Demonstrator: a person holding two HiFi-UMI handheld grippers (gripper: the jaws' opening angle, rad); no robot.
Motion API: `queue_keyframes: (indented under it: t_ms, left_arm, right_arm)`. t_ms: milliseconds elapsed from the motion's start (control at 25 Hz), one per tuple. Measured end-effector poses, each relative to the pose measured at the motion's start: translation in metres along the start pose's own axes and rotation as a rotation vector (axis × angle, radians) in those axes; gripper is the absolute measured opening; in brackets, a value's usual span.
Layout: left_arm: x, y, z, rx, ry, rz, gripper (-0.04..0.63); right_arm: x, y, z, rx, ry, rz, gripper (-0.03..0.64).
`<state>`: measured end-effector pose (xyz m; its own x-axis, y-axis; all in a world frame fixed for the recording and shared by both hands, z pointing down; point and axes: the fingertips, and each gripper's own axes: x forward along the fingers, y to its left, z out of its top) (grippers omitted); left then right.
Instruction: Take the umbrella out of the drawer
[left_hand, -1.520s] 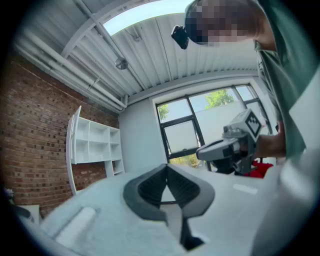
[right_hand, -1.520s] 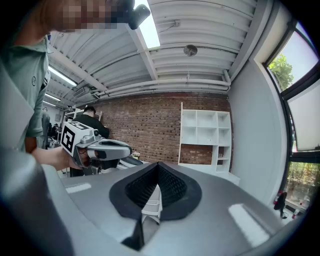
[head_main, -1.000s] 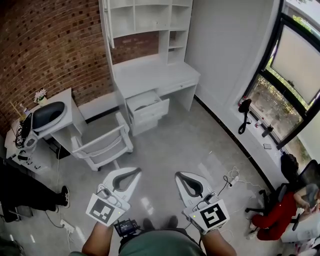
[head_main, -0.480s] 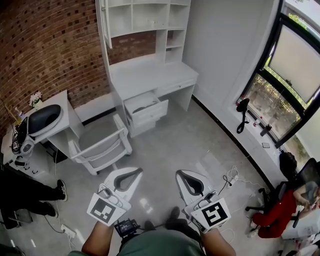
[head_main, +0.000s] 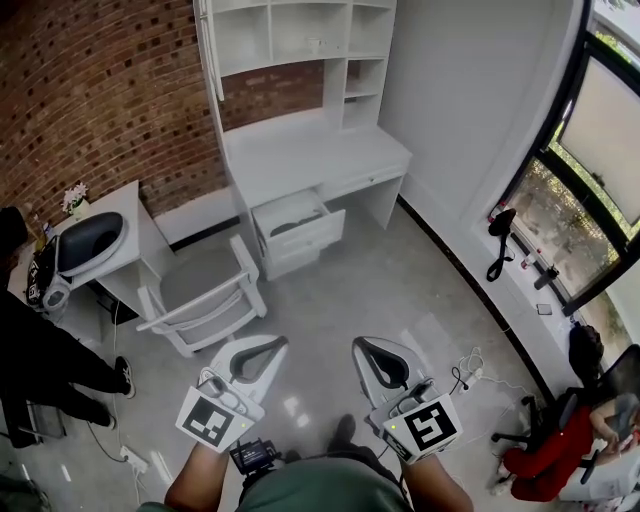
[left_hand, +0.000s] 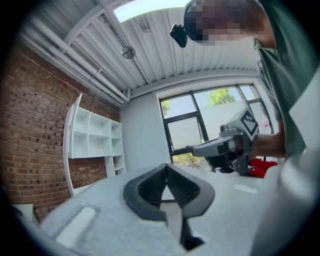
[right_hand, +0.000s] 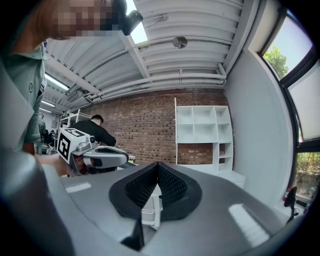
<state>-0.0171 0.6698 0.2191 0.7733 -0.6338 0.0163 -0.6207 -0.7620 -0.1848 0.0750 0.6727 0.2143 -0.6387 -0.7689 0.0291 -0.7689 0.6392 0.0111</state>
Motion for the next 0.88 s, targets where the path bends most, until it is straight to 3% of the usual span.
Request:
queue_keyframes:
  t_ms: [600, 880]
  left_arm:
    - [0.128, 0.050, -0.014, 0.015, 0.047, 0.116, 0.003]
    - [0.152, 0.085, -0.025, 0.006, 0.070, 0.117, 0.003]
  right_arm:
    - [0.055, -0.132, -0.010, -0.005, 0.007, 0.136, 0.005]
    - [0.089, -0.157, -0.020, 0.020, 0.029, 0.140, 0.005]
